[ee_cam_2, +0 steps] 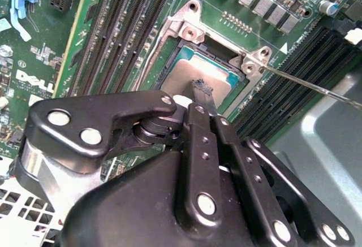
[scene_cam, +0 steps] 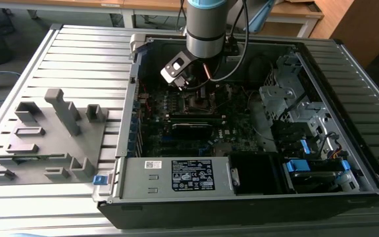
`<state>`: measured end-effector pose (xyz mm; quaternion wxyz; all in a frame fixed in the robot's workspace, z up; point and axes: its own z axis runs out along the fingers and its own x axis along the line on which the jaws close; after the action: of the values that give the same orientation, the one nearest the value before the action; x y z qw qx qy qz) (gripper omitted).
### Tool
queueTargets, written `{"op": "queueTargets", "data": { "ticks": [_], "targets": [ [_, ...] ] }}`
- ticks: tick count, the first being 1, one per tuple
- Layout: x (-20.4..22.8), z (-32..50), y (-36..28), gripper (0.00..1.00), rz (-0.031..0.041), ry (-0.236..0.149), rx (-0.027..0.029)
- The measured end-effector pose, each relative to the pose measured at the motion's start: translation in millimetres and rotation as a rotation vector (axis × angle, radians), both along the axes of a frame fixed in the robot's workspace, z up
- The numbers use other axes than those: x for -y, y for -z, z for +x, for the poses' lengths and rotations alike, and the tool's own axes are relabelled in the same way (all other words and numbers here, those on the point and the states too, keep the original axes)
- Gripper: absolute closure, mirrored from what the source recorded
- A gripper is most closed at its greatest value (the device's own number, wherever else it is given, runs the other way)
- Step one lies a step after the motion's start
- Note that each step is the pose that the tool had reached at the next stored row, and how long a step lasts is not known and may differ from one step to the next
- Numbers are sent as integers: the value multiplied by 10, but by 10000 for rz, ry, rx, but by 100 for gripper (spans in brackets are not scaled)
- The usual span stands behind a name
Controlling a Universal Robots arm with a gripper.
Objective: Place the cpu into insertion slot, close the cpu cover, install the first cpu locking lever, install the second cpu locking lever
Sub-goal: 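Place the cpu into insertion slot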
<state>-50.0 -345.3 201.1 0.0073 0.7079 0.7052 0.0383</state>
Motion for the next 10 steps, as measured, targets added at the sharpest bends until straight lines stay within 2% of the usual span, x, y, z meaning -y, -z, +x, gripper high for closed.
{"op": "queueTargets", "data": {
  "ticks": [10],
  "targets": [
    [2, -1, 37, 89, -7, 0, -4]
  ]
}}
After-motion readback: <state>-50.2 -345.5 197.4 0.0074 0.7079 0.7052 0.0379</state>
